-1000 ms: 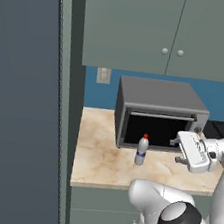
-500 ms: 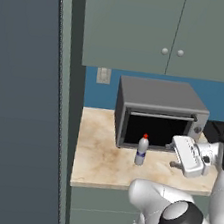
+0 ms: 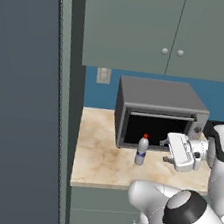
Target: Take the bottled waters from the counter and place them in the freezer to freeze. Close the freezer door after placing the bottles.
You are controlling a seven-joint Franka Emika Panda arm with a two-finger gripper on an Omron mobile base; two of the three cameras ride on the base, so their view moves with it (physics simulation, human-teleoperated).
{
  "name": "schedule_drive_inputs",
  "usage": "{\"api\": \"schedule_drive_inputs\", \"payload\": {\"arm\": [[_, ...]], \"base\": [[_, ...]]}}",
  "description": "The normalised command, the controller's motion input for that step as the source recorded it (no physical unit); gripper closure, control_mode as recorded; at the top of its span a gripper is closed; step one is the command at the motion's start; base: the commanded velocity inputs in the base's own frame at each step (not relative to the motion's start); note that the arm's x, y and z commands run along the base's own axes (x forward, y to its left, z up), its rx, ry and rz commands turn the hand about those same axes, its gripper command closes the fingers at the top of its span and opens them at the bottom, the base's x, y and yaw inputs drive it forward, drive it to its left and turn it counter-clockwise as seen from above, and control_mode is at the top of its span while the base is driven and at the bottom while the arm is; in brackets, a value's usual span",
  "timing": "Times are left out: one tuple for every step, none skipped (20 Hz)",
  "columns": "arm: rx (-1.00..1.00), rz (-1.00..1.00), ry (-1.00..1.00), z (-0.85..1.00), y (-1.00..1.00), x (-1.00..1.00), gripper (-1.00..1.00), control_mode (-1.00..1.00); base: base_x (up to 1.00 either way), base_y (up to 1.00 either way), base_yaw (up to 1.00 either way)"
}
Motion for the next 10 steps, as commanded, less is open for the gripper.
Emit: {"api": "schedule_drive_inputs", "payload": {"arm": [[-0.01,0.00,0.00,-0.15,0.00,0.42,-1.00,-1.00],[-0.01,0.00,0.00,-0.16,0.00,0.39,-1.00,-1.00],[-0.01,0.00,0.00,-0.17,0.00,0.39,-1.00,-1.00],[-0.02,0.00,0.00,-0.19,0.00,0.39,-1.00,-1.00],[-0.02,0.00,0.00,-0.19,0.00,0.36,-1.00,-1.00],[-0.01,0.00,0.00,-0.21,0.00,0.33,-1.00,-1.00],[-0.02,0.00,0.00,-0.22,0.00,0.30,-1.00,-1.00],[-0.02,0.00,0.00,-0.23,0.00,0.30,-1.00,-1.00],[-0.02,0.00,0.00,-0.23,0.00,0.31,-1.00,-1.00],[-0.02,0.00,0.00,-0.21,0.00,0.29,-1.00,-1.00]], "base": [[0.00,0.00,0.00],[0.00,0.00,0.00],[0.00,0.00,0.00],[0.00,0.00,0.00],[0.00,0.00,0.00],[0.00,0.00,0.00],[0.00,0.00,0.00],[0.00,0.00,0.00],[0.00,0.00,0.00],[0.00,0.00,0.00]]}}
